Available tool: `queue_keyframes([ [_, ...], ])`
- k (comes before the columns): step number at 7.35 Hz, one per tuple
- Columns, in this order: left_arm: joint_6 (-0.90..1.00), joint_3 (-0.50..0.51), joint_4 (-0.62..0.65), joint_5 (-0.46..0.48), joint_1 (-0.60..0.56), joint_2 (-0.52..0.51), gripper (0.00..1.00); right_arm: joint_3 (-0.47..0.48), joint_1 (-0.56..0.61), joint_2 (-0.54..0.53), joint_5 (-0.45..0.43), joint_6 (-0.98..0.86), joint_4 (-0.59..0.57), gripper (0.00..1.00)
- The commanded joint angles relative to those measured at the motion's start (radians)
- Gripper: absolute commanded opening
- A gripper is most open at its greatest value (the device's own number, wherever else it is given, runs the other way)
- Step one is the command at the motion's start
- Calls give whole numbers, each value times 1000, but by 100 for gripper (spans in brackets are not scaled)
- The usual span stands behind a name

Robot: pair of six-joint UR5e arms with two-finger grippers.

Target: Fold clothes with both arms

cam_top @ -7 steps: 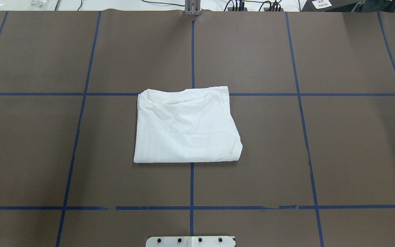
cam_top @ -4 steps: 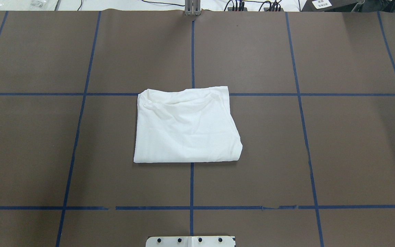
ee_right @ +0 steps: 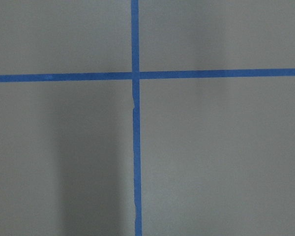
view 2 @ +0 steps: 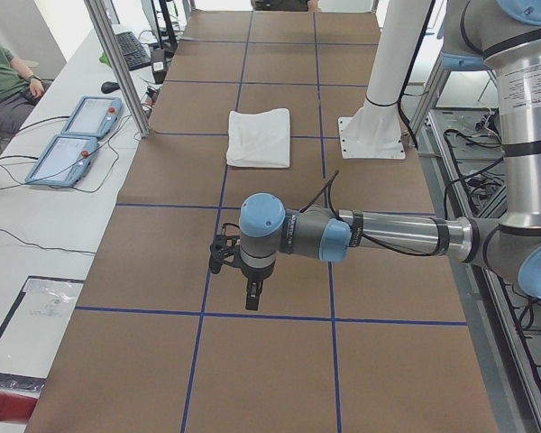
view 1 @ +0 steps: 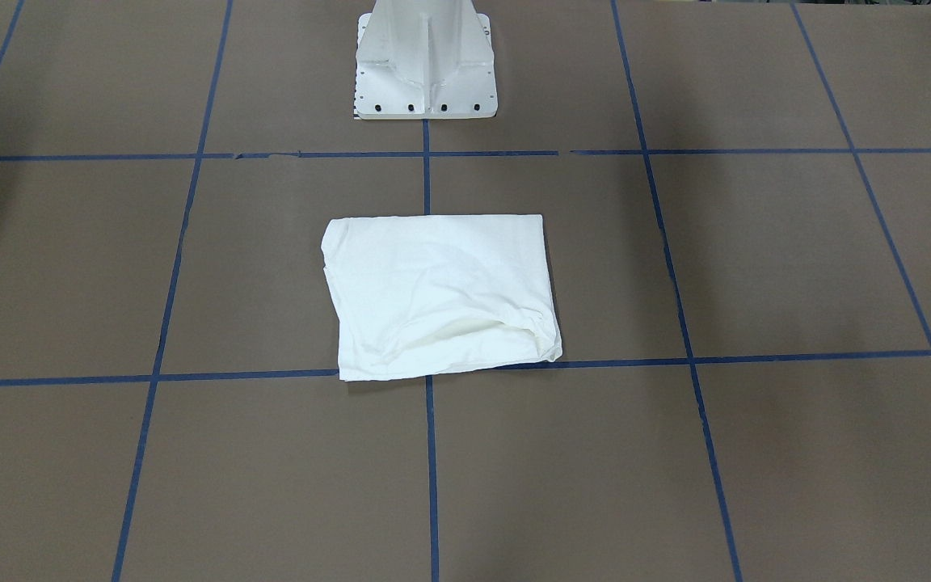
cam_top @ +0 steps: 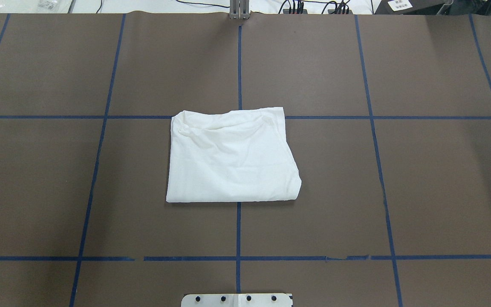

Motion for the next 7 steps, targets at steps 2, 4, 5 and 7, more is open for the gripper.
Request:
queue_keyframes([
  [2, -12, 8, 1, 0, 0, -2, 100, 2, -3, 1, 0, 2, 0, 100],
  [4, -61, 9, 1, -2, 0, -2, 100, 2, -3, 1, 0, 2, 0, 100],
  [5, -76, 6, 0, -2, 0, -2, 100, 2, -3, 1, 0, 2, 0, 100],
  [7, -76, 9, -6, -2, 0, -2, 100, 2, -3, 3, 0, 2, 2, 100],
])
